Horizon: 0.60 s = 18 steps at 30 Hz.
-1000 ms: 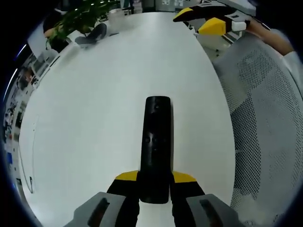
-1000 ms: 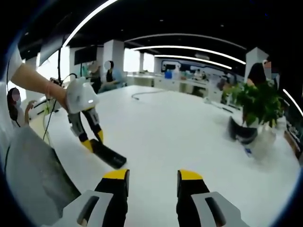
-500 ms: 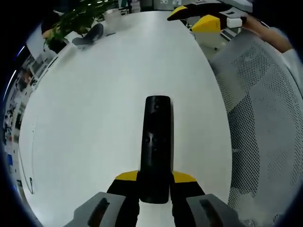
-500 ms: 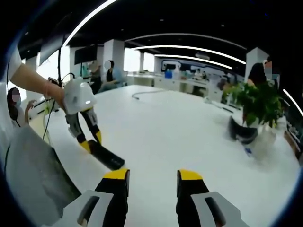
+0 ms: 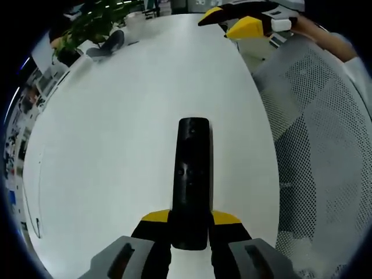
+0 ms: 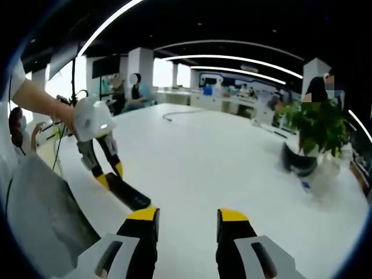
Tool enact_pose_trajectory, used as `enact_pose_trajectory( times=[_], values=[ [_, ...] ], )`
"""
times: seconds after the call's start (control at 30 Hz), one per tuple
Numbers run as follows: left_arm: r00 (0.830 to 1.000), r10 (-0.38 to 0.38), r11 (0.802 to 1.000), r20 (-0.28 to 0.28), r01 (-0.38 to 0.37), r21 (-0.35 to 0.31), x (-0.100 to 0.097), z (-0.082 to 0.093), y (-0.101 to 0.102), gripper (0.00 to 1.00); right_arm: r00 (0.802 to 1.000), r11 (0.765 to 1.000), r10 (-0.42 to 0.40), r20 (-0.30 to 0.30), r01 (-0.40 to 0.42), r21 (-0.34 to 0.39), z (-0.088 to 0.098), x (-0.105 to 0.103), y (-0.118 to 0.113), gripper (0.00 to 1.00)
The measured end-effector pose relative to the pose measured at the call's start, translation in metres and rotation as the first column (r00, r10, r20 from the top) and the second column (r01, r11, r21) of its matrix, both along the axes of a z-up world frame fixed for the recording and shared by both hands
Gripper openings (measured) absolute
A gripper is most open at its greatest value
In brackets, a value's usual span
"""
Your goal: Press the specified remote control buttons in sequence, fully releasing each button before pressing the next.
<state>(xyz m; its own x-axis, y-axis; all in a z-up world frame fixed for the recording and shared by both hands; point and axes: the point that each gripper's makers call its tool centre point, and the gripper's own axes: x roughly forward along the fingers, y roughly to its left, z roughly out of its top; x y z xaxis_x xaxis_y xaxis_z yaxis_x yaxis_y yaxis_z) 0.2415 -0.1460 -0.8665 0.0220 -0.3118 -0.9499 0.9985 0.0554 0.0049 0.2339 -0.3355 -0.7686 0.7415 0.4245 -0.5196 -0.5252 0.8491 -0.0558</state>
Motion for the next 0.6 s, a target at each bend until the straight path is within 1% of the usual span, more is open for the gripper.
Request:
enact_pose_trajectory(
  times=[0.33, 0.5, 0.6],
  values=[
    [1.0, 0.0, 1.0, 0.001, 0.0, -0.001, -0.004, 0.0, -0.001, 0.23, 1.0, 1.0, 0.006, -0.007, -0.006, -0.004, -0.002, -0.001, 0.001, 0.36],
    [1.0, 0.013, 1.0, 0.002, -0.013, -0.004, -0.009, 0.0, -0.001, 0.23, 1.0, 1.0, 0.004, -0.01, -0.004, -0.004, -0.002, -0.001, 0.001, 0.36],
    [1.0, 0.009, 1.0, 0.003, -0.009, -0.006, -0.014, 0.0, -0.001, 0.23, 1.0, 1.0, 0.005, -0.011, -0.005, -0.005, -0.002, -0.001, 0.001, 0.36]
  ],
)
